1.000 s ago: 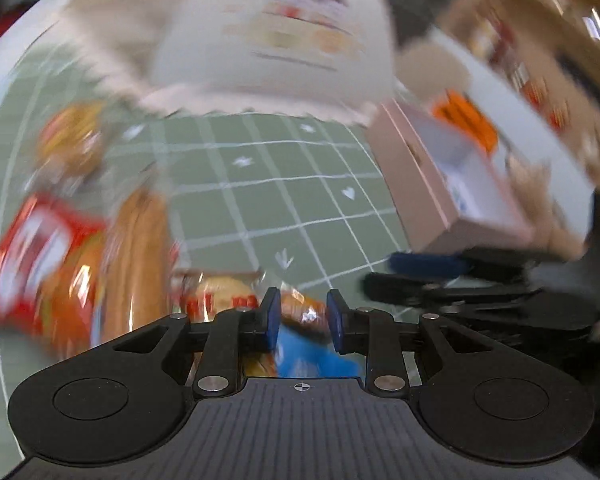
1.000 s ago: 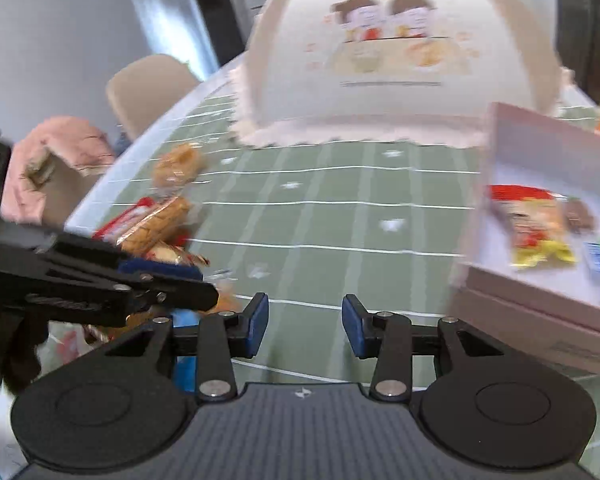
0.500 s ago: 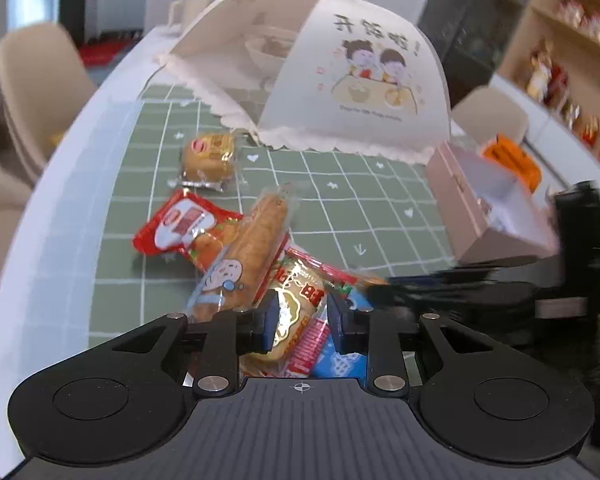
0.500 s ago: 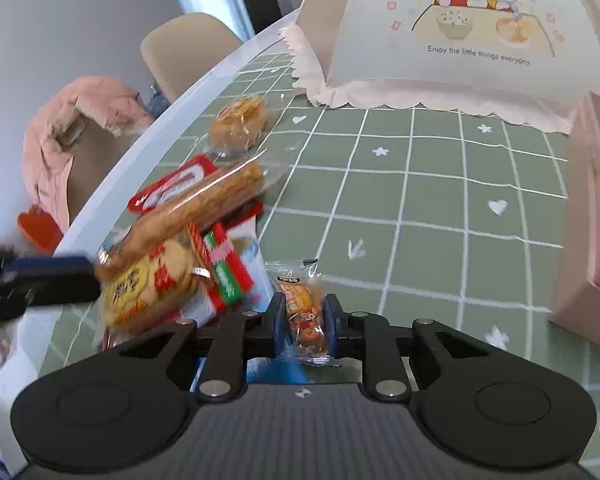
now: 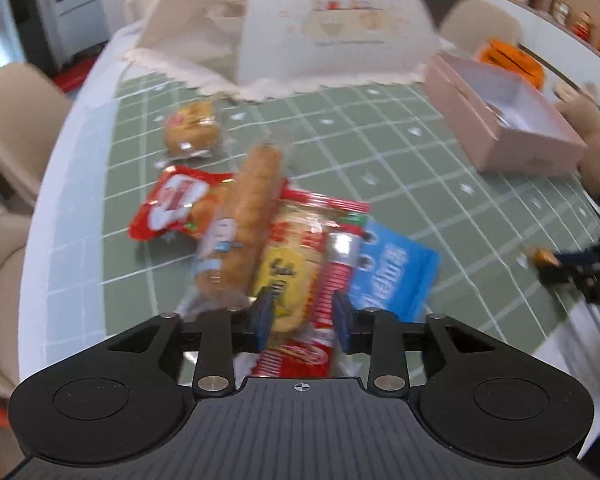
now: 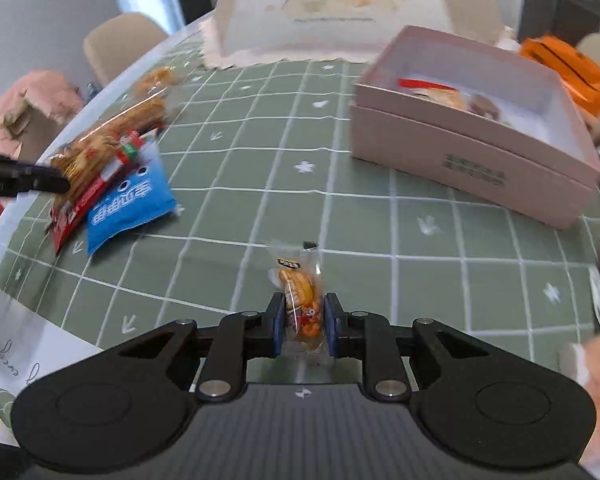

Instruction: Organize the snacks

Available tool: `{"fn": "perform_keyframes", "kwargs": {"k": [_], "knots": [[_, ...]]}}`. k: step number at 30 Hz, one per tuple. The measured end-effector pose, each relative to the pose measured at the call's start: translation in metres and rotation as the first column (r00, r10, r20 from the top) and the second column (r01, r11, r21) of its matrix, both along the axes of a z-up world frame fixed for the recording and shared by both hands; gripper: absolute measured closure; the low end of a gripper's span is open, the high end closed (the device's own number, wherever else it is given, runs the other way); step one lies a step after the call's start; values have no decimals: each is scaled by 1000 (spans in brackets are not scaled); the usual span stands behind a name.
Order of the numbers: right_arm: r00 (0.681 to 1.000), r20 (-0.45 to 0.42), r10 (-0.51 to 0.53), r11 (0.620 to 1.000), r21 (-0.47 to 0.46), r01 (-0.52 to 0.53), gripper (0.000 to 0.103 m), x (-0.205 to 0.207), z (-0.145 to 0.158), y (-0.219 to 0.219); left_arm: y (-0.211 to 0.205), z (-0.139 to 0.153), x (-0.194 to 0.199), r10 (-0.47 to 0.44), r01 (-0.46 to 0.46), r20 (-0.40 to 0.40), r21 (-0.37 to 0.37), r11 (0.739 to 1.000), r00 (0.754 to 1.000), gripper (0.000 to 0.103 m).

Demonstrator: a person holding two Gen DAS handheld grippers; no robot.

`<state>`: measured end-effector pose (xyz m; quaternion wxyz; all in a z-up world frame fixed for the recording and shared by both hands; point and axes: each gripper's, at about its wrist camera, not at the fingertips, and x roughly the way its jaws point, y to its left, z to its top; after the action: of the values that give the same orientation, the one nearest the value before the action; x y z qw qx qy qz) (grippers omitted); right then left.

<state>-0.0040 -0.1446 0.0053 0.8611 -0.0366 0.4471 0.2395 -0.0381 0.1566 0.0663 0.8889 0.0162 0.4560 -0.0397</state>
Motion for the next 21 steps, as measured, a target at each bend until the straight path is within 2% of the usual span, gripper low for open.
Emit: {"fn": "perform_keyframes", "kwargs": {"k": [4, 6, 8, 10, 12, 15, 18, 19, 21], "knots": [[1000, 21, -5, 1000, -18, 5, 72, -8, 0, 1, -8, 10, -3, -77, 76, 3, -114, 991, 997, 61], [999, 44, 3, 999, -45, -1, 69, -13, 0, 6, -8, 19, -3, -61, 65, 46, -93, 994, 997, 61], [998, 68, 11, 997, -71, -6, 65, -18, -2, 12, 3, 28, 1, 3, 4, 87, -75, 997, 996, 61], [996, 86, 16, 996, -83, -8, 55, -23, -3, 14, 22, 33, 16, 97, -90, 96, -76, 993, 991, 63], [995, 96, 2, 997, -81, 5, 48, -26, -4, 14, 39, 32, 35, 150, -145, 70, -74, 987, 986, 63], [995, 101, -13, 997, -74, 20, 39, -26, -6, 14, 49, 22, 63, 157, -156, 14, -54, 986, 987, 63], [994, 105, -22, 997, -72, 29, 36, -26, -6, 14, 49, 13, 73, 174, -174, 1, -26, 984, 985, 63], [994, 109, -24, 997, -71, 32, 34, -27, -7, 13, 48, 15, 71, 175, -175, 13, -37, 984, 984, 63], [992, 117, -37, 997, -64, 44, 30, -29, -9, 11, 46, 22, 59, 158, -153, 43, -105, 983, 986, 63]]}}
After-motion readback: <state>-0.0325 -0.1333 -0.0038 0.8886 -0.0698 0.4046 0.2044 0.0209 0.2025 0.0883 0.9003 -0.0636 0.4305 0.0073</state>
